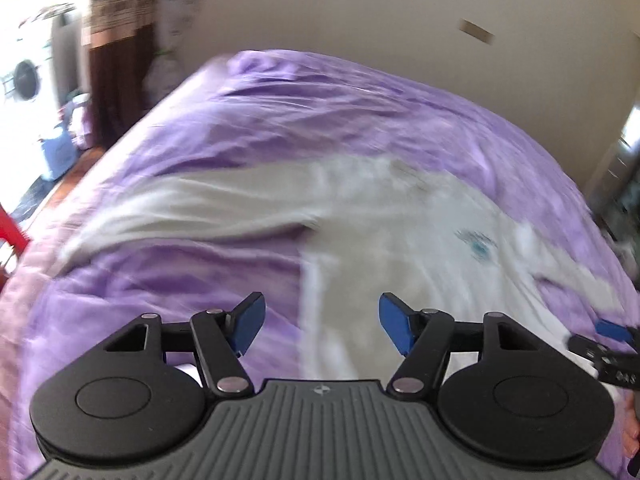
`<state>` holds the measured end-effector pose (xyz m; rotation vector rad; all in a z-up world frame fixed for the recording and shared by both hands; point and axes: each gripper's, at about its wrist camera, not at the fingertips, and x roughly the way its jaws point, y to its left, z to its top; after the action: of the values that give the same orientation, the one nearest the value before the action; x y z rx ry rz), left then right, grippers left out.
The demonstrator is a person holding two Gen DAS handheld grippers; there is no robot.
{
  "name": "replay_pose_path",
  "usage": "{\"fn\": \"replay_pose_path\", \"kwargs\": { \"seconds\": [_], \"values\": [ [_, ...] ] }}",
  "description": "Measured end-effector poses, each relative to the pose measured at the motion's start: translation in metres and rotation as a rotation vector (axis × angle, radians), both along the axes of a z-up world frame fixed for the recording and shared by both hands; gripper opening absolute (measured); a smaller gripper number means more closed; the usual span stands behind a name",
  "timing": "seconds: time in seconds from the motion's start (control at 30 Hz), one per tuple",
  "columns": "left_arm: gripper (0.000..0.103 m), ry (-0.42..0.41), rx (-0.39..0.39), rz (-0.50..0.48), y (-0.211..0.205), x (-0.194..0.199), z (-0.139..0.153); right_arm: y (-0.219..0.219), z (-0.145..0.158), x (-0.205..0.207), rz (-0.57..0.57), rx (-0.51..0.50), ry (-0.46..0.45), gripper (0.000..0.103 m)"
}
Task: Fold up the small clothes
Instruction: 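Grasp the sleeve cuff nearest the left tool with the left gripper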
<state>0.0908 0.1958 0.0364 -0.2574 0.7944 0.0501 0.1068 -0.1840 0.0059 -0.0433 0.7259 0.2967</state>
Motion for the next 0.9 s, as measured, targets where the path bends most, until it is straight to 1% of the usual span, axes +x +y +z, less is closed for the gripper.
{"fn": "replay_pose_path", "kwargs": {
  "seconds": [0.07, 0.1, 0.2, 0.27, 0.33, 0.4, 0.43, 0.47, 0.53, 0.57, 0.6, 0.63, 0.73, 0.77, 0.83, 0.87, 0.9],
  "values": [
    [0.077, 0.015, -0.027, 0.078, 0.039, 0.011, 0.003, 0.004, -0.003, 0.019, -0.003, -0.040, -0.040, 0.083],
    [0.077, 0.024, -0.032, 0.108, 0.057, 0.016, 0.002, 0.006, -0.005, 0.029, -0.009, -0.062, -0.044, 0.083],
    [0.077, 0.044, -0.049, 0.246, 0.116, 0.027, -0.004, 0.012, -0.015, 0.061, -0.041, -0.113, -0.004, 0.082],
    [0.078, 0.056, -0.094, 0.331, 0.155, 0.033, -0.014, 0.014, -0.021, 0.081, -0.059, -0.119, 0.036, 0.082],
    [0.079, 0.052, -0.206, 0.427, 0.197, 0.035, -0.032, 0.017, -0.027, 0.095, -0.060, -0.109, 0.049, 0.082],
    [0.079, 0.052, -0.364, 0.499, 0.232, 0.034, -0.056, 0.021, -0.033, 0.108, -0.040, -0.094, 0.037, 0.080],
    [0.079, 0.059, -0.442, 0.551, 0.247, 0.031, -0.070, 0.022, -0.035, 0.114, -0.038, -0.093, 0.031, 0.074],
    [0.079, 0.066, -0.503, 0.591, 0.259, 0.027, -0.084, 0.024, -0.039, 0.121, -0.036, -0.089, 0.029, 0.069],
    [0.080, 0.072, -0.576, 0.645, 0.276, 0.025, -0.108, 0.027, -0.046, 0.136, -0.049, -0.076, 0.031, 0.050],
    [0.079, 0.075, -0.602, 0.671, 0.281, 0.025, -0.119, 0.028, -0.051, 0.145, -0.059, -0.075, 0.044, 0.047],
    [0.079, 0.078, -0.630, 0.692, 0.286, 0.025, -0.129, 0.029, -0.056, 0.154, -0.070, -0.078, 0.061, 0.042],
    [0.079, 0.068, -0.669, 0.713, 0.291, 0.024, -0.140, 0.031, -0.062, 0.163, -0.083, -0.082, 0.072, 0.035],
    [0.080, 0.031, -0.749, 0.766, 0.305, 0.023, -0.163, 0.039, -0.078, 0.185, -0.121, -0.119, 0.066, 0.024],
    [0.080, 0.023, -0.766, 0.784, 0.309, 0.023, -0.169, 0.041, -0.082, 0.190, -0.121, -0.119, 0.053, 0.022],
    [0.079, 0.005, -0.792, 0.806, 0.313, 0.024, -0.177, 0.045, -0.087, 0.196, -0.094, -0.073, 0.006, 0.021],
    [0.075, -0.002, -0.793, 0.811, 0.315, 0.026, -0.179, 0.047, -0.089, 0.198, -0.071, -0.044, -0.021, 0.021],
    [0.064, -0.007, -0.784, 0.820, 0.315, 0.029, -0.178, 0.051, -0.090, 0.199, -0.046, -0.030, -0.044, 0.021]
  ]
}}
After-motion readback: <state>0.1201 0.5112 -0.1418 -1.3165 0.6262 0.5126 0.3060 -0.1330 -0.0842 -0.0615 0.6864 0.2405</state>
